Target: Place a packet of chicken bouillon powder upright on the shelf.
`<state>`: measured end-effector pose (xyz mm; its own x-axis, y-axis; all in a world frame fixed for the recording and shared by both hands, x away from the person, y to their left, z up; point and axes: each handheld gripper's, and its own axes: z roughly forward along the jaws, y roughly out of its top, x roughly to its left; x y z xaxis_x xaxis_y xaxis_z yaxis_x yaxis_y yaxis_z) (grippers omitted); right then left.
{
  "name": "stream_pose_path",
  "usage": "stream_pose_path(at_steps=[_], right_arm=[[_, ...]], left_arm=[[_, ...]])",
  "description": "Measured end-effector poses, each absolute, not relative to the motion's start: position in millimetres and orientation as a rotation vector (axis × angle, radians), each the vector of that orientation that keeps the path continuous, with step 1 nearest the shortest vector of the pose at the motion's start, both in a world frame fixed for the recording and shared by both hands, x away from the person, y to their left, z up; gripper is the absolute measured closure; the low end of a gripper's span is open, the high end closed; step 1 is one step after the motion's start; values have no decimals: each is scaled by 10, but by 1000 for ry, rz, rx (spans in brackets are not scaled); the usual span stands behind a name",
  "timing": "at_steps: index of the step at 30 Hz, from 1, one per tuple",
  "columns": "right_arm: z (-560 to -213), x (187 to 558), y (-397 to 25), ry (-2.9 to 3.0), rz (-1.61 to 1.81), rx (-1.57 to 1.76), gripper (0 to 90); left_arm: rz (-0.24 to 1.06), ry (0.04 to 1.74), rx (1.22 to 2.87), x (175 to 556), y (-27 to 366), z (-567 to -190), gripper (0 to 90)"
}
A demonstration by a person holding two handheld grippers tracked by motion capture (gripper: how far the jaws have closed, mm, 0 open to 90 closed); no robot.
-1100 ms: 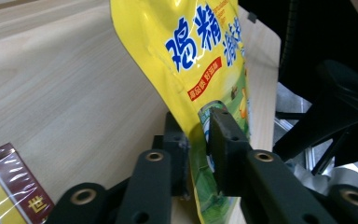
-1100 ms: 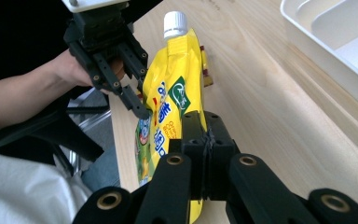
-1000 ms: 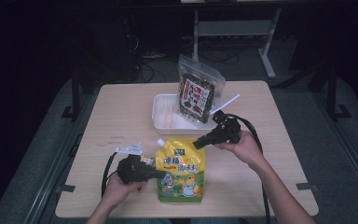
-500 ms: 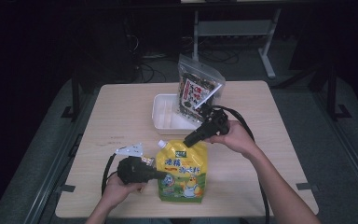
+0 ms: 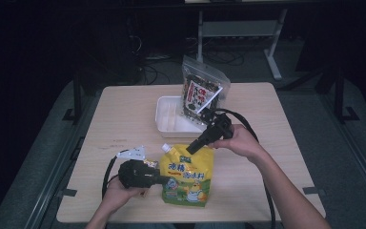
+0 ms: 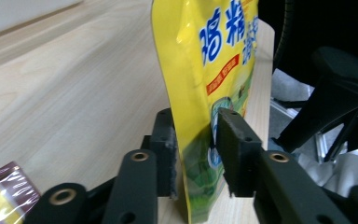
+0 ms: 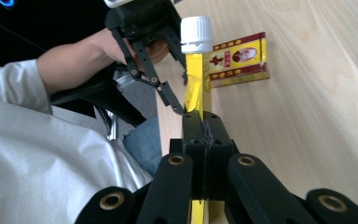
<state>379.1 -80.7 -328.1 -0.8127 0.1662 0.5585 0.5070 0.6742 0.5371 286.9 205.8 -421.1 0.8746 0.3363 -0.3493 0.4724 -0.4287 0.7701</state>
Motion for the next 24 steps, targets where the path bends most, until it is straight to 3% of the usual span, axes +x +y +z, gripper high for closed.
stream_pose_path(at_steps=[7, 24], right_arm=[[-3266, 3719, -905, -2352, -1036, -578, 897], [-3111, 3655, -831, -2237, -1239, -697, 898]], left_arm=[[-141, 616, 2066, 2871, 2176, -4199, 584], [-31, 703, 2075, 2900, 2401, -4181, 527]])
